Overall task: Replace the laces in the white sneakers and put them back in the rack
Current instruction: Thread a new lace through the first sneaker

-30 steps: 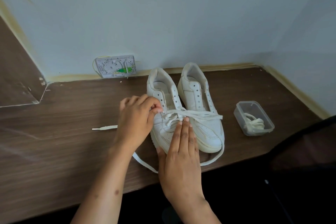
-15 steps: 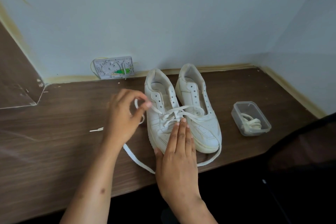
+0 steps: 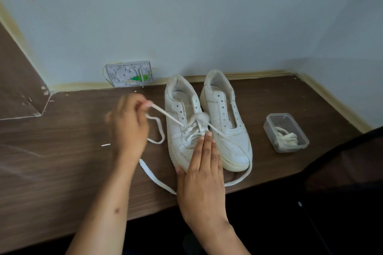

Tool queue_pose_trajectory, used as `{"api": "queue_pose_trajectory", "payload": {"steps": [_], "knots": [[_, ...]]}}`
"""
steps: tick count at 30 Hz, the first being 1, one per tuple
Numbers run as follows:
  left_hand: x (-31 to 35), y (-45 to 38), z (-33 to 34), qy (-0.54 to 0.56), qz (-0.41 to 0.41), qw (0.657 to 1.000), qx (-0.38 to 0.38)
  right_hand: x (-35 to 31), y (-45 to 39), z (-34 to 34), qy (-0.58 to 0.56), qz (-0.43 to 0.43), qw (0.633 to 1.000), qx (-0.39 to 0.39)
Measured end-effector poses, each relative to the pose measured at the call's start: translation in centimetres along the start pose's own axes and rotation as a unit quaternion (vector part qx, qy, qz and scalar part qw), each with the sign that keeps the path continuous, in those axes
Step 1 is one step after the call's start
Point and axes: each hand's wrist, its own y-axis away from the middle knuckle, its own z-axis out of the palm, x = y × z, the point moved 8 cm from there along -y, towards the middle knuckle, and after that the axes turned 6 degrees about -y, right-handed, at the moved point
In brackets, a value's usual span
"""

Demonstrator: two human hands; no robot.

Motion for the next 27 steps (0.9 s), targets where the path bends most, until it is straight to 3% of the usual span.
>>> {"api": "queue_pose_trajectory", "payload": {"steps": [2, 5, 8, 11, 15, 18, 22, 27], "knots": [[-2.6, -0.2, -1.4, 0.009, -0.092, 0.995, 0.046, 0.0, 0.0, 0.0, -0.001, 0.0, 1.0, -0.003], [-4.3, 0.0, -2.0, -0.014, -0.148, 0.988, 0.036, 0.0, 0.0, 0.0, -0.002, -0.001, 1.0, -0.001], [-3.6, -0.2, -0.7, 0.023, -0.097, 0.995, -0.012, 0.0, 0.0, 0.1, -0.005, 0.002, 1.0, 0.002], [0.1, 0.0, 1.5, 0.086, 0.046, 0.988, -0.117, -0.1, 0.0, 0.1, -0.002, -0.001, 1.0, 0.005], [4.2, 1.9, 3.7, 0.03, 0.166, 0.964, -0.206, 0.0, 0.0, 0.2, -0.005, -0.002, 1.0, -0.001], [4.0, 1.6, 3.2, -0.005, 0.161, 0.974, -0.161, 0.0, 0.0, 0.3, -0.011, -0.006, 1.0, -0.004], [1.9, 0.7, 1.7, -0.064, 0.089, 0.989, -0.097, -0.1, -0.2, 0.4, -0.02, -0.008, 1.0, -0.011], [0.8, 0.6, 2.5, -0.022, 0.053, 0.99, -0.128, -0.5, -0.4, 0.4, -0.038, -0.006, 0.999, -0.035]]}}
